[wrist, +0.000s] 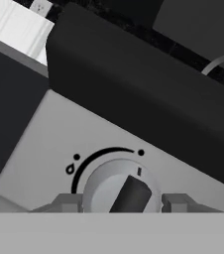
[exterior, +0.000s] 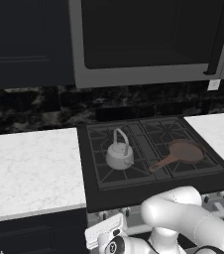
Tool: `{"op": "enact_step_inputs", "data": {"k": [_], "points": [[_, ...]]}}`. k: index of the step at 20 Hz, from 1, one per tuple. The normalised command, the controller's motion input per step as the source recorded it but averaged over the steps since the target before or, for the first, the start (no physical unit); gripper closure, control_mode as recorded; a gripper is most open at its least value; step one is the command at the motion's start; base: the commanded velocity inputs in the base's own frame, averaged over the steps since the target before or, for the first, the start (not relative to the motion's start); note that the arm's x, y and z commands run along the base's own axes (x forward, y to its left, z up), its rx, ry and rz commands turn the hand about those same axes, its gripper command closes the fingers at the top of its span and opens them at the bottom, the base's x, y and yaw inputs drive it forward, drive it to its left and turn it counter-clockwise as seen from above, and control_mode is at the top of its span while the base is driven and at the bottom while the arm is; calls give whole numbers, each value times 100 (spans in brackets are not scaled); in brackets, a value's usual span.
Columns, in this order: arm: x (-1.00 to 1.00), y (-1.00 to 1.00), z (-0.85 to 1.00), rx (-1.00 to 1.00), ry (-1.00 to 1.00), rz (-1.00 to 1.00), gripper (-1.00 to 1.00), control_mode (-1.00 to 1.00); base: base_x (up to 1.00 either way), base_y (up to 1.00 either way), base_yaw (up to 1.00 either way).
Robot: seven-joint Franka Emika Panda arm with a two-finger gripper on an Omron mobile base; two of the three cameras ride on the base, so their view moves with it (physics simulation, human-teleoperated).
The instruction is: Pick the kettle from the counter and place it on a stove burner. Then turn the burner on.
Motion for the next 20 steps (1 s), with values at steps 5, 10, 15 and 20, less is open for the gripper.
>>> {"op": "enact_step_inputs", "data": {"k": [5,10,15,20], "points": [[0,0,8,-13,3,7,100,-100,0,0,0],[0,4,9,-20,4,8,100,-100,0,0,0],[0,10,6,-22,4,6,100,-100,0,0,0],[0,14,7,-23,6,6,100,-100,0,0,0]]}}
